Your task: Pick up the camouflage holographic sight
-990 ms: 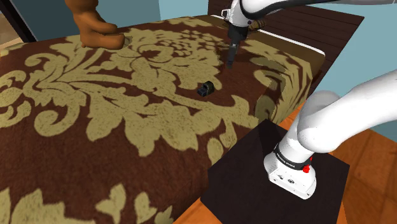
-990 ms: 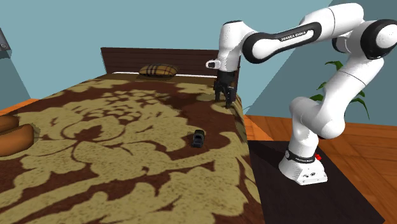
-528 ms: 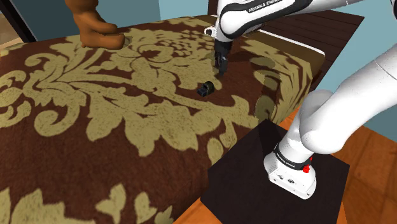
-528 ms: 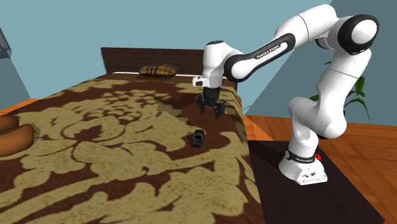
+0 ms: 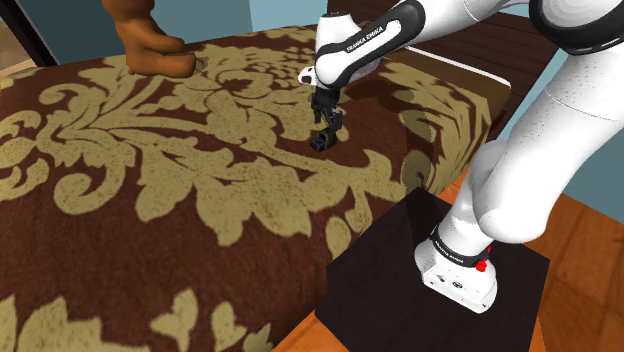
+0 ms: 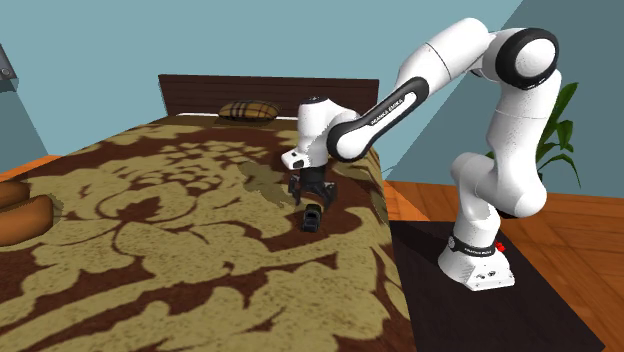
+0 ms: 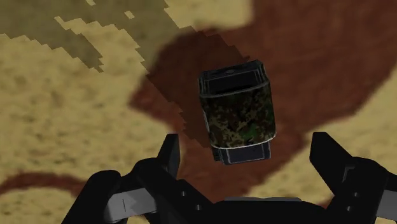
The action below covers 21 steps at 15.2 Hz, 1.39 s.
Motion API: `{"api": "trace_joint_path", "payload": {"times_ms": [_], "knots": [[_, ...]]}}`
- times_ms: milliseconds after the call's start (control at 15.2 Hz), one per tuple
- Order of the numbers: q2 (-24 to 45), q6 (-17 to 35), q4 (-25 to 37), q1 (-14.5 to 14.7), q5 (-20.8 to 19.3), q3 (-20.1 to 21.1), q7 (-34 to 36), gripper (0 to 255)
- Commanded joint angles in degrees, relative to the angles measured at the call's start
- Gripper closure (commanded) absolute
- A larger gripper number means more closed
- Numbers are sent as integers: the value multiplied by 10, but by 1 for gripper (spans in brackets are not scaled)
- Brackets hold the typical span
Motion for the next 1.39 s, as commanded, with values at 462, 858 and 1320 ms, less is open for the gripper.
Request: {"api": "trace_joint_path", "payload": {"times_ms": [462,858,1320], "knots": [[42,59,-20,1,20,-1,-23,0],[41,59,-20,1,19,-1,-23,255],[25,36,-12,1,11,-1,-18,255]]}}
